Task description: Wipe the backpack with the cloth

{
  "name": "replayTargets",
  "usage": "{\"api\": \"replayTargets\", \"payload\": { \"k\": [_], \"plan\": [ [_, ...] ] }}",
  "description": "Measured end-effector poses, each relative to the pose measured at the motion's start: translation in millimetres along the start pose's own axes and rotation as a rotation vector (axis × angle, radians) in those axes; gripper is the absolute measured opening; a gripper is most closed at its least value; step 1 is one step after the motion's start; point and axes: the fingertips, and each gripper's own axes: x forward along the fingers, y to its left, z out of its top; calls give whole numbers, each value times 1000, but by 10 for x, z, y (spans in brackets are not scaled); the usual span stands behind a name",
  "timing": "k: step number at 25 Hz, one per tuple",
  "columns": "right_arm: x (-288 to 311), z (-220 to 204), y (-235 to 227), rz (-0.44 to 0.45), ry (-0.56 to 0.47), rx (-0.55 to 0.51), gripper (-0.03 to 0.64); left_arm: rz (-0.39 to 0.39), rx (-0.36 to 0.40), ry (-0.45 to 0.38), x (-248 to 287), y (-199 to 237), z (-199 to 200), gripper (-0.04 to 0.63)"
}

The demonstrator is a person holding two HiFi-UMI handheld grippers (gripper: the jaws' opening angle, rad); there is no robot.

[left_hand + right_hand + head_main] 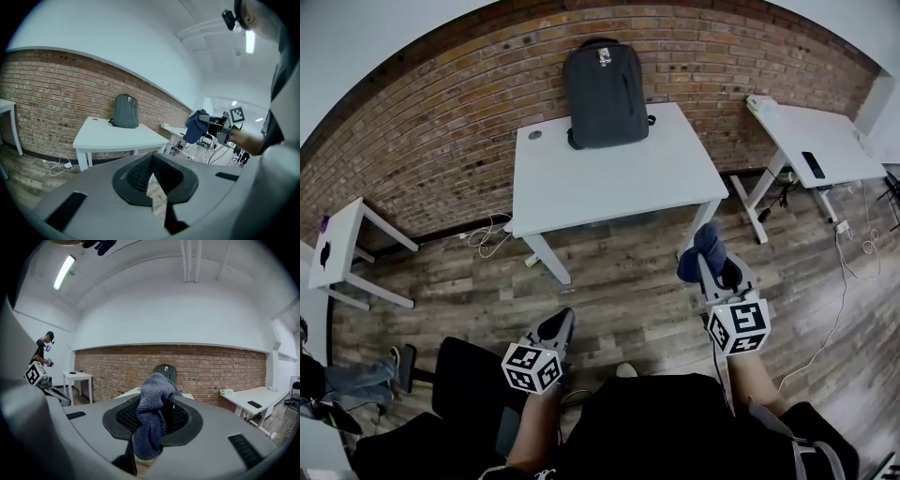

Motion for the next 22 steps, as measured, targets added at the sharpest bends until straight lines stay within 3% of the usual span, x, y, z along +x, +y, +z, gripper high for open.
{"api": "replayTargets", "payload": {
  "k": [5, 14, 22],
  "plan": [
    [-485, -14, -52, 42, -2, -26, 103, -8, 16, 3, -55, -458, -74, -5],
    [-1555, -324, -531, 72, 22, 7, 103, -14, 52, 3, -194, -1712, -467, -5],
    [-2185, -432, -674, 158, 0, 31, 103, 72, 47, -13, -570, -2415, -729, -5]
  ]
}}
